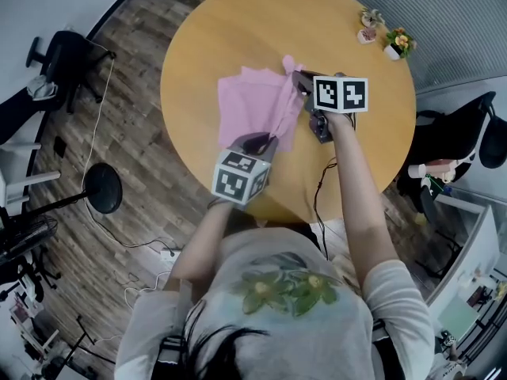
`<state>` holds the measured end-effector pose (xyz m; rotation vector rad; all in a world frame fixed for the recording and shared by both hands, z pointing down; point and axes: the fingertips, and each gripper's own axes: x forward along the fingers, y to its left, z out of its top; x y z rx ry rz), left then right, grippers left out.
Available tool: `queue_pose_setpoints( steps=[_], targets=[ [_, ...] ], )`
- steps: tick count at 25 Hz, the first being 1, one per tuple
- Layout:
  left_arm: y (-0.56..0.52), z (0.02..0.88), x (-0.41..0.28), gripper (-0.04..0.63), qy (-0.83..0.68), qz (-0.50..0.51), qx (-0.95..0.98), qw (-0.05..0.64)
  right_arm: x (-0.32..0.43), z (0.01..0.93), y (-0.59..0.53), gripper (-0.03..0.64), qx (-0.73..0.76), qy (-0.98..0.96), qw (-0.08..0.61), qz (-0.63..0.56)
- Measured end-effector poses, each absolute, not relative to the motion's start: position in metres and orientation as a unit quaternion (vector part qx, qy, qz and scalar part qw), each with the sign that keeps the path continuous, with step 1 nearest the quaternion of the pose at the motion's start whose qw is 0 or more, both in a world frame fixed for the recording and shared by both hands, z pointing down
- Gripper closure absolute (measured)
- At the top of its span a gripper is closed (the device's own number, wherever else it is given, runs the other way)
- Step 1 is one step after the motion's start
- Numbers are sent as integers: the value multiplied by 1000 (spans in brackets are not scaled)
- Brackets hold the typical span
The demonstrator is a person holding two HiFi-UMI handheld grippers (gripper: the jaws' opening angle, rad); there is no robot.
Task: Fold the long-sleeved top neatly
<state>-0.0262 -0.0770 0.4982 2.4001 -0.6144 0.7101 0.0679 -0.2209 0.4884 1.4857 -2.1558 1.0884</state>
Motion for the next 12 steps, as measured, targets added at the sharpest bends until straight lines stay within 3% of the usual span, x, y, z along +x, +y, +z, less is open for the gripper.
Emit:
queue_pose_setpoints(
  steps=[12],
  targets=[
    [-100,504,-96,565,-254,254,883,301,-16,491,-253,578,500,-768,143,374]
  ],
)
